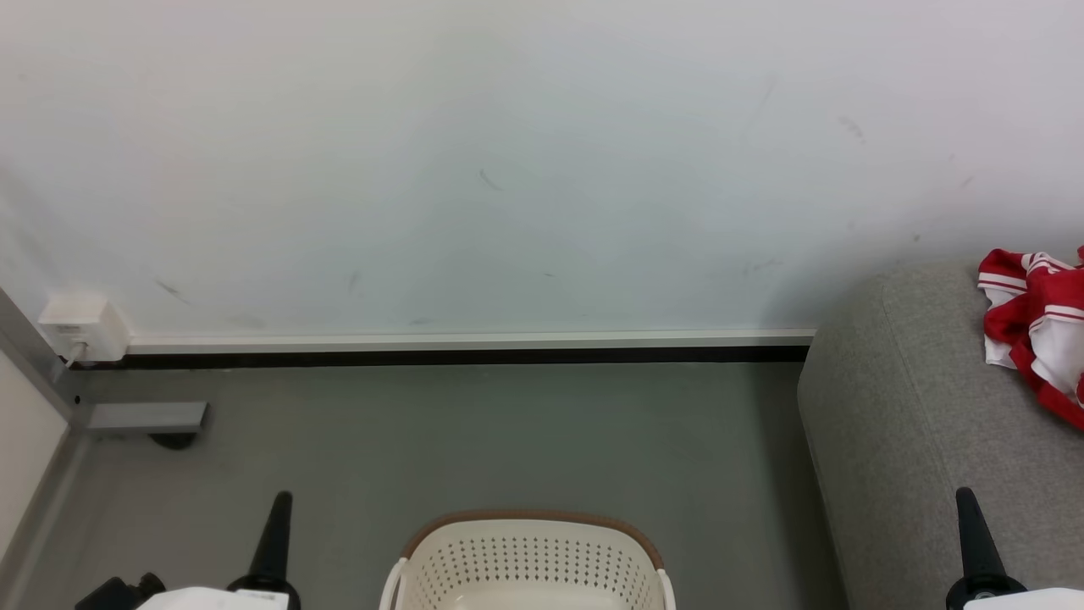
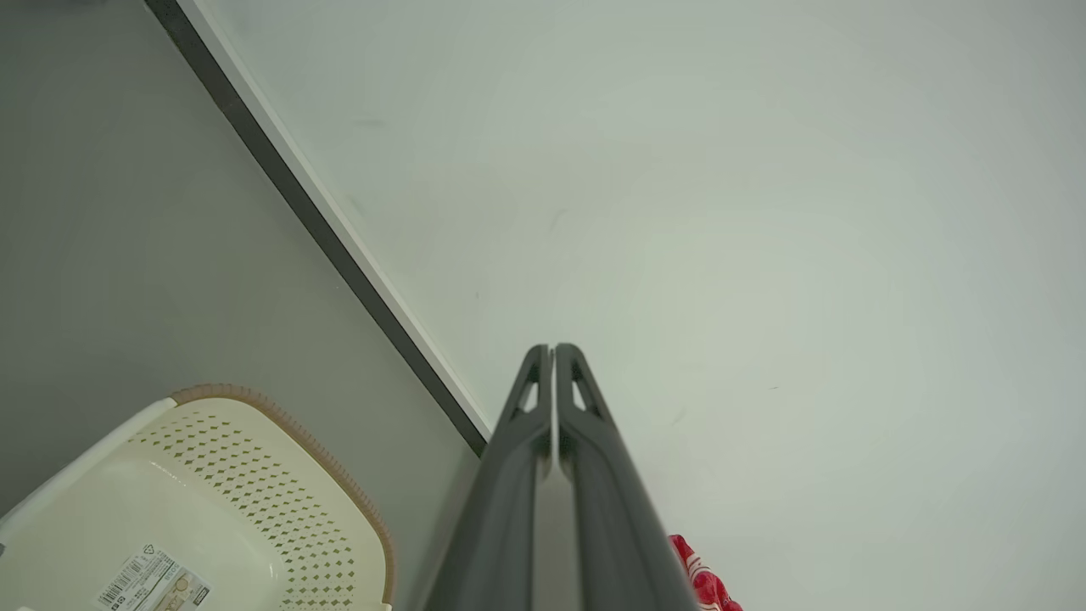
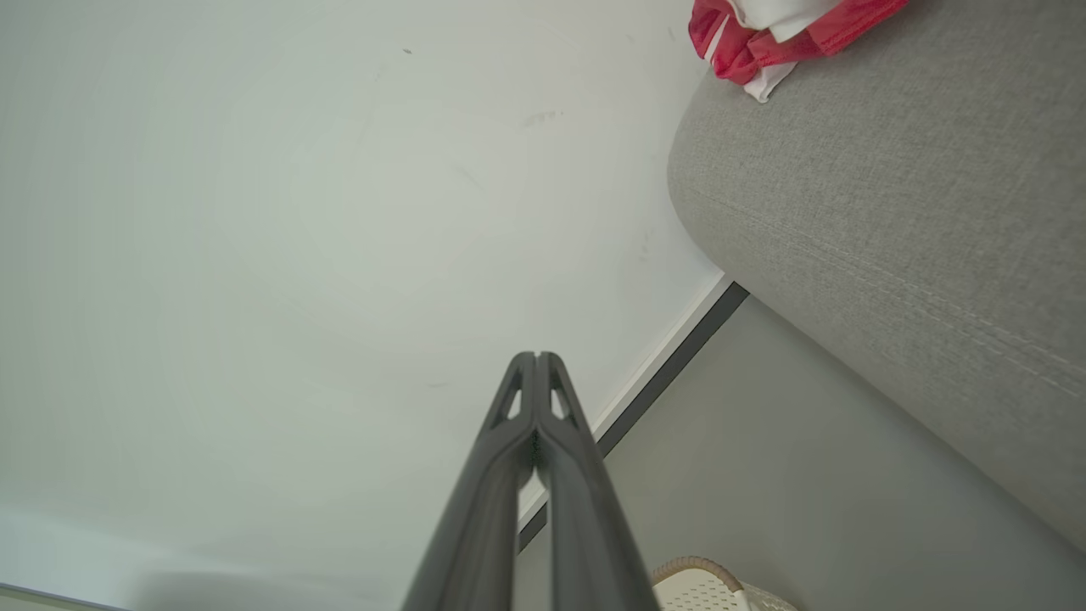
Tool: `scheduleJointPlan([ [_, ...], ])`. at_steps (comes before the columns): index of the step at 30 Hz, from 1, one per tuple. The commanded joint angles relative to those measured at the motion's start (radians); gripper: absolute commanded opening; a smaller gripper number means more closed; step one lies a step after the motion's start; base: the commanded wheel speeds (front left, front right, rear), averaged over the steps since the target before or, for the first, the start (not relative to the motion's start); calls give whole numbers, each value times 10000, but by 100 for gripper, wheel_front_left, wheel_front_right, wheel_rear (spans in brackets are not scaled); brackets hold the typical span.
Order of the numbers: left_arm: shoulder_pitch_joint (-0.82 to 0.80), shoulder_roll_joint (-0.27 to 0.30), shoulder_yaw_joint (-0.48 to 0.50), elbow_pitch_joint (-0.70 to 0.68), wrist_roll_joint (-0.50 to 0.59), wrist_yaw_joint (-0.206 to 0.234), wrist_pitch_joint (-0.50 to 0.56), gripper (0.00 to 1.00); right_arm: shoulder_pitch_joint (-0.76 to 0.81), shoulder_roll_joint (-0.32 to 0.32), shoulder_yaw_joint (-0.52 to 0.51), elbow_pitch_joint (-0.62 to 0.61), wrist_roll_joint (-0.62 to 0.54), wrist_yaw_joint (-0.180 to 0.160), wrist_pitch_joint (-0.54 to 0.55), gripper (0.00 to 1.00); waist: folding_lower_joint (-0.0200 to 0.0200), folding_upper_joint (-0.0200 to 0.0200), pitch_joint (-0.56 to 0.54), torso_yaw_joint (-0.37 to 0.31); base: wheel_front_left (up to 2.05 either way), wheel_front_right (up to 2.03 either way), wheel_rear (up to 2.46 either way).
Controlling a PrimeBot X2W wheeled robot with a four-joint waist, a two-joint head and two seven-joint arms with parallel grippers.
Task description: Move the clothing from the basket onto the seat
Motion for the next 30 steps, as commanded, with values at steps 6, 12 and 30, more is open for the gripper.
scheduleJointPlan([
  [6, -232, -8, 143, -186, -792, -87, 228, 0, -299, -123, -73, -102, 840, -14, 217, 0, -1, 0, 16, 3, 0, 0, 0],
  [12, -276, -24, 228, -241, -1333, -115, 359, 0, -397, -128, -104, -102, 1416, -15, 358, 0, -1, 0, 30, 5, 0, 0, 0],
  [30, -383, -69, 443, -413, -2728, -188, 766, 0, -620, -136, -199, -99, 2954, -19, 757, 0, -1, 0, 73, 12, 0, 0, 0],
])
